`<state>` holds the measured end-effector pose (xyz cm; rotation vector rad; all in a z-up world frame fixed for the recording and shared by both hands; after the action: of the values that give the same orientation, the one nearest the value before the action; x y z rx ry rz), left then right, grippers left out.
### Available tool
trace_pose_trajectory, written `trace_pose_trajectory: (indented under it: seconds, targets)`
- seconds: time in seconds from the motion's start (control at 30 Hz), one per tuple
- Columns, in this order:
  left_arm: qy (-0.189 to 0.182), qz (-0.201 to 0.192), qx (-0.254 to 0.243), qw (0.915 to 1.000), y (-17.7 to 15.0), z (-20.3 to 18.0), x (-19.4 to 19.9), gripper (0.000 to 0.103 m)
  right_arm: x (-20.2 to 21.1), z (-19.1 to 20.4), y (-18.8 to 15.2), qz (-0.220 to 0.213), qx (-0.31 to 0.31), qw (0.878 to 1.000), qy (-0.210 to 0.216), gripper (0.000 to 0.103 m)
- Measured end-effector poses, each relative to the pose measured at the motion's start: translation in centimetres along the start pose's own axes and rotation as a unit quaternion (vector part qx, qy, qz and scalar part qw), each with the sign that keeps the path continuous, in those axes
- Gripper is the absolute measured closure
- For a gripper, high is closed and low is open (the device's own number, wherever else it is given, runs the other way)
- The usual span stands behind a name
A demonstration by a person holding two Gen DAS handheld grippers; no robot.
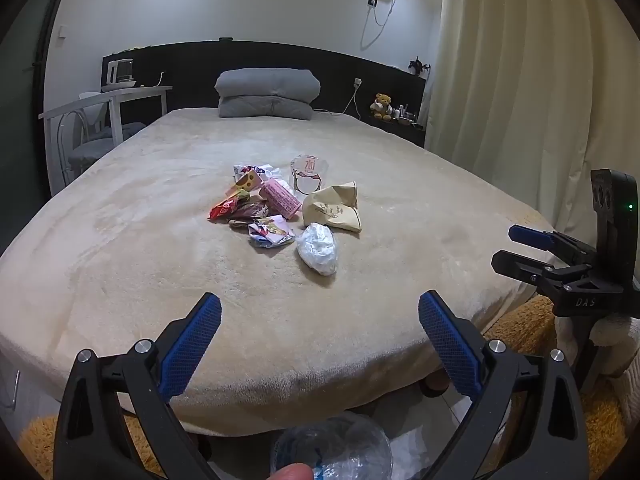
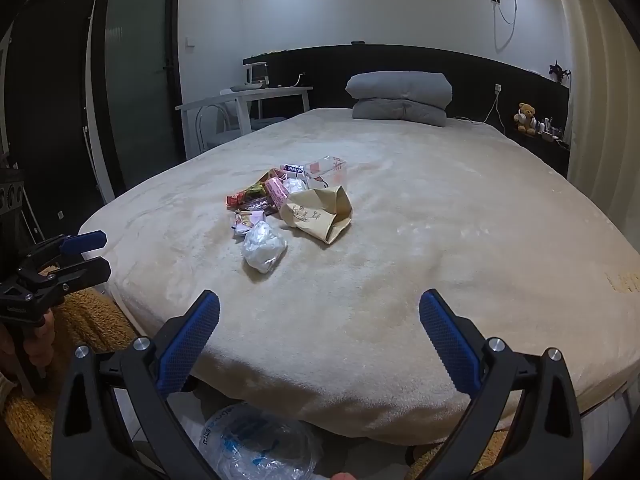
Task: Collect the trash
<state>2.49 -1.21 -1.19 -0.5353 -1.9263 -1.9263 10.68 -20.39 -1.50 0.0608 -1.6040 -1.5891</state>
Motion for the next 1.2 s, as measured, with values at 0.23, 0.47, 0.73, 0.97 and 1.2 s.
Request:
trace_pose_trajectory:
  seconds: [0.23, 0.47, 0.73, 0.97, 1.2]
  targets:
    - [0.002, 0.004, -0.005, 1.0000, 0.07, -0.12, -0.20, 0.006, -0.25, -0.05, -0.01, 0.005, -0.001, 1.000, -0.005, 0.004]
    - [0.002, 0.003, -0.008, 1.0000, 0.16, -0.11, -0.34, 0.006, -0.19, -0.10, -0.34, 0.001, 0.001, 1.000, -0.003, 0.004]
    - [0.003, 0.000, -0.010, 0.9999, 0.08, -0.16, -0.34, 0.006, -0.44, 0.10, -0.20, 0.002, 0.000, 1.000, -0.003, 0.004]
    - [0.003, -0.002, -0.011, 0.9999, 0.06, -0.29, -0.26, 0.006, -0.36, 0.17, -0.16, -0.001, 0.000, 1.000, -0.003, 0.004]
    - [0.004, -0.003, -0.012, 0.9999, 0.00, -0.47, -0.18, 0.006, -0.37, 0.08, -0.16, 0.003, -0.002, 1.000, -0.006, 0.004]
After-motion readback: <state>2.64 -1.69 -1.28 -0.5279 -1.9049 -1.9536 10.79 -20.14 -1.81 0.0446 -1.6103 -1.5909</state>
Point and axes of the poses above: each gripper's, at about its wrist camera, not at the fingertips, and x roughly against the way its jaws point, z to its left, y to its top, the point moved 1 cm from there along -x, roughly the way its jaws point, and after that the axes turned 9 degrees about -x, right-handed, at the moved point
